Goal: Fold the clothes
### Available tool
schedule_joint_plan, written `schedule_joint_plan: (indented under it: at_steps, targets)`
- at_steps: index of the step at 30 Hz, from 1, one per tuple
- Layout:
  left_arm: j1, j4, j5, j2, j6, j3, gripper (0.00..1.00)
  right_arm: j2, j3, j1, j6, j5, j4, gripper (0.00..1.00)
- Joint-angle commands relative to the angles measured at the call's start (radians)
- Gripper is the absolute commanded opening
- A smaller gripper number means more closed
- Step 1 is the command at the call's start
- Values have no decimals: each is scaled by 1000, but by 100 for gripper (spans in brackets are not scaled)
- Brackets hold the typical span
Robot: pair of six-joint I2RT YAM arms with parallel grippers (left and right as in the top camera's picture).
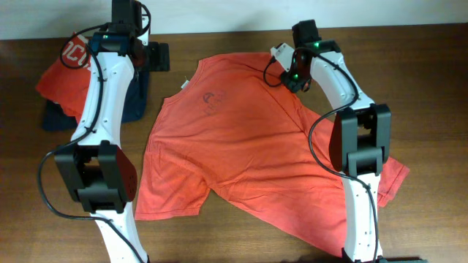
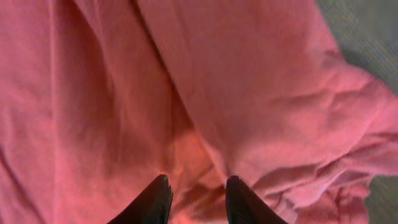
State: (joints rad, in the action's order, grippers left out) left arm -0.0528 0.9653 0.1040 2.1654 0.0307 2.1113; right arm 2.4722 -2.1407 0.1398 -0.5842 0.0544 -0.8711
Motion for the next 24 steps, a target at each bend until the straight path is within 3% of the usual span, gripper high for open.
schedule_joint_plan:
  at_steps: [1,24]
  targets:
    - [1,1,-10,-20,3,12,99,-6,5,-3,-22,13,35,36]
    - [1,1,-10,-20,3,12,99,48,6,-5,-66,-66,83,35]
